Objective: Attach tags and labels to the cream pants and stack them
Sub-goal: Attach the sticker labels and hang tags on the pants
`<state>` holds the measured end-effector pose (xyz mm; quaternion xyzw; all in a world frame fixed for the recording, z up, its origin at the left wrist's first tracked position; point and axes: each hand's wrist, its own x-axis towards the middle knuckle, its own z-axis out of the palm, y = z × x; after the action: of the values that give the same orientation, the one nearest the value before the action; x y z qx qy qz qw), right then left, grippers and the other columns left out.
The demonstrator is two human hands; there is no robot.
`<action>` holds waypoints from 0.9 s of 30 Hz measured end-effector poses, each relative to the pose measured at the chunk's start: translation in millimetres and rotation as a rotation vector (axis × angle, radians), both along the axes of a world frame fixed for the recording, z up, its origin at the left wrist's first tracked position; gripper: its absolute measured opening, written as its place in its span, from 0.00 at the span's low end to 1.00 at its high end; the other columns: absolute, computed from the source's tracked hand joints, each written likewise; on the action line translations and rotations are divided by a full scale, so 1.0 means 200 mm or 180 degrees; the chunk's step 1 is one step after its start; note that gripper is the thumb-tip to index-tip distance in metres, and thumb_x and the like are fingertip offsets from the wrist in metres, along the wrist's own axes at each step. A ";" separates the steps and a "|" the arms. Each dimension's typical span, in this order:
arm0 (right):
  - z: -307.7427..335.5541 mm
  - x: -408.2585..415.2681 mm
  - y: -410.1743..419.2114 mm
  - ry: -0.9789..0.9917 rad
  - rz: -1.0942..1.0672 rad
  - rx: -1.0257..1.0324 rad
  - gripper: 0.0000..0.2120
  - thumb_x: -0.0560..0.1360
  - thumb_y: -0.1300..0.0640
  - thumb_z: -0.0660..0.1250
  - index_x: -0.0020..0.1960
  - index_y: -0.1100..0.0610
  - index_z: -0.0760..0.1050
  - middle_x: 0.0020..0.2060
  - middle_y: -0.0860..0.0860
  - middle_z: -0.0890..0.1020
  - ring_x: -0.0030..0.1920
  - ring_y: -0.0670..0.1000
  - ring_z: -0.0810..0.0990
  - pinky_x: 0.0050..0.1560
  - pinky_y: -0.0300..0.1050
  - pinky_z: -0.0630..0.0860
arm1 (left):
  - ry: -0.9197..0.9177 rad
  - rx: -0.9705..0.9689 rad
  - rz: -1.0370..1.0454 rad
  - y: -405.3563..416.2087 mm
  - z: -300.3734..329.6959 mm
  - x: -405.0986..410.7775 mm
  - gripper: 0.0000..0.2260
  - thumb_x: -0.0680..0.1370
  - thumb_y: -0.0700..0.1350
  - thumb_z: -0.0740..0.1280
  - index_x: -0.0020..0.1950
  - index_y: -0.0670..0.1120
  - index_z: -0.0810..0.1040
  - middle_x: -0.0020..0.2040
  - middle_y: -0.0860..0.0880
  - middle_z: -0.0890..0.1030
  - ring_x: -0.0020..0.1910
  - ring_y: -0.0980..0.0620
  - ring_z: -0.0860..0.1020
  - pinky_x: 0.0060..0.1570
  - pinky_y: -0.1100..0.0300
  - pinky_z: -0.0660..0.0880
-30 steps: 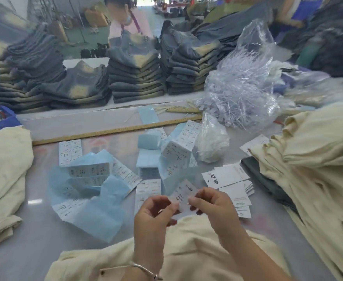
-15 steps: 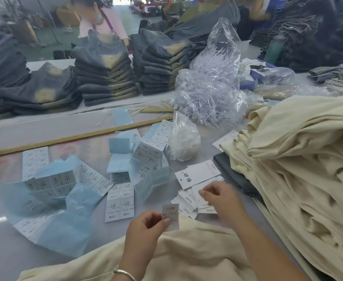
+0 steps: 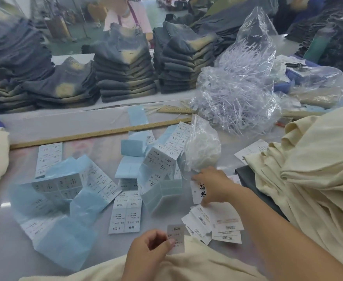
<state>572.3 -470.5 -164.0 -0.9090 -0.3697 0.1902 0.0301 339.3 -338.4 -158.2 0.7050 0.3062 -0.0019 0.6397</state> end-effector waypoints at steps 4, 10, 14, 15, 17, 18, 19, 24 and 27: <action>0.01 -0.03 -0.02 -0.0019 -0.0296 0.0867 0.10 0.69 0.55 0.72 0.51 0.50 0.81 0.48 0.46 0.76 0.53 0.51 0.74 0.47 0.43 0.70 | 0.0018 0.0047 0.0086 0.01 -0.01 0.01 0.02 0.72 0.35 0.74 0.40 0.38 0.82 0.31 0.50 0.82 0.28 0.60 0.75 0.32 0.70 0.70; 0.13 -0.19 -0.05 -0.0623 -0.1129 0.2780 0.02 0.73 0.60 0.73 0.45 0.57 0.84 0.38 0.50 0.85 0.40 0.54 0.83 0.42 0.51 0.78 | -0.0093 0.0012 0.0067 -0.01 0.05 0.00 0.03 0.72 0.33 0.73 0.38 0.39 0.82 0.30 0.50 0.82 0.27 0.61 0.75 0.30 0.70 0.69; 0.25 -0.34 -0.02 -0.1194 -0.1641 0.3504 0.05 0.74 0.58 0.72 0.41 0.58 0.80 0.26 0.44 0.77 0.28 0.47 0.74 0.32 0.44 0.70 | -0.0474 -0.0151 0.0280 0.01 0.16 -0.03 0.06 0.70 0.32 0.73 0.36 0.42 0.83 0.33 0.48 0.83 0.27 0.60 0.75 0.29 0.71 0.69; 0.26 -0.39 0.00 -0.0971 -0.1808 0.3613 0.07 0.74 0.57 0.72 0.39 0.58 0.79 0.23 0.43 0.74 0.27 0.45 0.71 0.31 0.41 0.68 | -0.0623 -0.0290 0.0296 0.02 0.20 -0.05 0.05 0.69 0.33 0.74 0.36 0.42 0.83 0.34 0.46 0.84 0.28 0.60 0.76 0.30 0.71 0.70; 0.28 -0.50 0.02 -0.0380 -0.2067 0.3787 0.10 0.74 0.54 0.72 0.36 0.55 0.76 0.22 0.43 0.74 0.26 0.43 0.70 0.30 0.36 0.65 | -0.0918 -0.0804 0.0241 0.04 0.28 -0.09 0.05 0.64 0.35 0.77 0.36 0.42 0.83 0.37 0.44 0.84 0.31 0.58 0.79 0.32 0.71 0.72; 0.29 -0.57 0.03 -0.0135 -0.2147 0.3880 0.11 0.74 0.53 0.72 0.35 0.54 0.75 0.22 0.43 0.75 0.25 0.43 0.70 0.29 0.35 0.64 | -0.1027 -0.1046 0.0146 0.05 0.33 -0.12 0.07 0.62 0.36 0.79 0.35 0.42 0.84 0.38 0.44 0.84 0.34 0.57 0.80 0.34 0.70 0.74; 0.30 -0.64 0.04 0.0040 -0.2216 0.3957 0.13 0.74 0.51 0.72 0.34 0.55 0.74 0.23 0.46 0.76 0.25 0.42 0.70 0.28 0.35 0.64 | -0.1085 -0.1189 0.0014 0.06 0.36 -0.16 0.09 0.60 0.38 0.81 0.36 0.43 0.84 0.39 0.45 0.84 0.36 0.56 0.80 0.36 0.69 0.75; 0.37 -0.95 0.09 0.0363 -0.2383 0.4157 0.14 0.75 0.51 0.70 0.33 0.55 0.73 0.27 0.52 0.78 0.27 0.45 0.71 0.30 0.38 0.67 | -0.1157 -0.1402 -0.0356 0.12 0.50 -0.36 0.11 0.55 0.42 0.79 0.32 0.41 0.82 0.55 0.49 0.83 0.53 0.53 0.81 0.45 0.62 0.77; 0.41 -1.10 0.11 0.0595 -0.2208 0.4097 0.08 0.79 0.55 0.65 0.40 0.53 0.73 0.32 0.49 0.81 0.33 0.49 0.78 0.37 0.45 0.73 | -0.0968 -0.1343 -0.0463 0.11 0.51 -0.47 0.11 0.56 0.41 0.80 0.34 0.41 0.83 0.55 0.49 0.83 0.55 0.52 0.81 0.47 0.61 0.77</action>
<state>352.2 -447.7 -83.0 -0.7562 -0.0953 -0.0082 0.6473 244.9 -316.0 -56.5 0.5685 0.1479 -0.0057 0.8093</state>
